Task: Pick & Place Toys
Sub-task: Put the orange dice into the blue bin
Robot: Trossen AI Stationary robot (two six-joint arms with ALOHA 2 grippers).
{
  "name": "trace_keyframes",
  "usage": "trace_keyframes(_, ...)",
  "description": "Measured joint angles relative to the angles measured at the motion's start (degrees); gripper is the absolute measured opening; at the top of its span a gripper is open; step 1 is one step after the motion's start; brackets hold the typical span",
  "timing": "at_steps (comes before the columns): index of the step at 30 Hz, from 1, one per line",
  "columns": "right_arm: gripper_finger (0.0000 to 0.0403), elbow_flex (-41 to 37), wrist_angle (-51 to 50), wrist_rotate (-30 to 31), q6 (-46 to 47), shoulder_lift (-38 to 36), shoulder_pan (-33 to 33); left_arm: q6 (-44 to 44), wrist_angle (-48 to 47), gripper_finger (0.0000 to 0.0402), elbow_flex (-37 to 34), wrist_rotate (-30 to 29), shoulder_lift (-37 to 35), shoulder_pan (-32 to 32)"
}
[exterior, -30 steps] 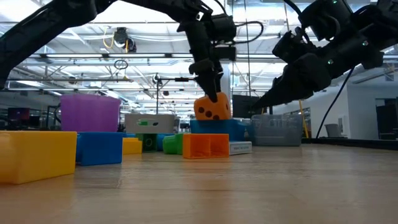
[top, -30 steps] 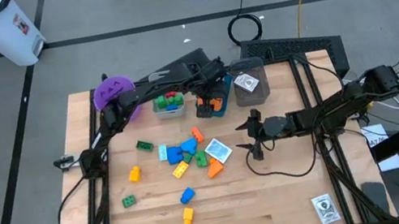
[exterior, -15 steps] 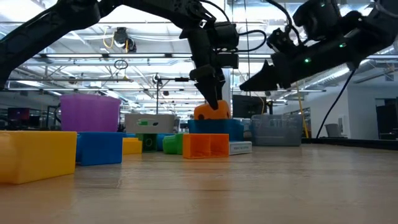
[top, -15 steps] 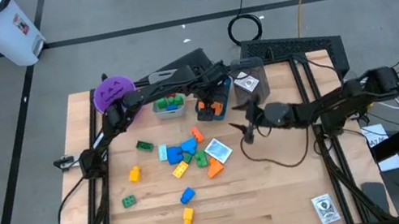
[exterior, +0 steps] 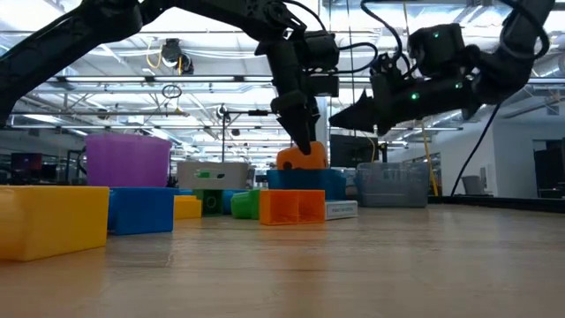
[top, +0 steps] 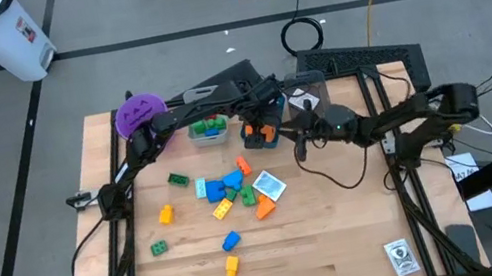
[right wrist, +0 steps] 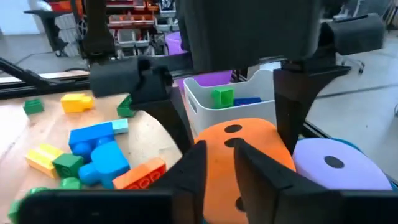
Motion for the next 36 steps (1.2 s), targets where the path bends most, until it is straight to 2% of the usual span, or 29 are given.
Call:
trace_keyframes(7, 0.0006, 0.0, 12.6, -3.0, -4.4, 9.5, -0.8, -0.2, 1.9, 0.0351, 0.0, 3.7, -0.1, 0.1)
trace_keyframes(13, 0.0003, 0.1, 21.9, -3.1, -4.0, 16.1, -2.6, 0.0, 2.2, 0.0351, 0.0, 4.0, -0.1, 0.1)
trace_keyframes(17, 0.0001, 1.2, 24.9, -5.8, -3.0, 19.2, -3.6, 0.1, 2.1, 0.0351, 0.0, 3.9, -0.1, 0.1)
trace_keyframes(23, 0.0001, 4.3, 23.2, -7.5, -1.1, 21.6, -4.4, -0.1, 0.9, 0.0351, 0.0, 3.5, -0.1, 0.7)
trace_keyframes(36, 0.0, 4.6, 12.8, -7.6, 0.5, 21.5, -6.1, 0.4, 2.0, 0.0351, 0.0, 3.5, 0.0, 0.9)
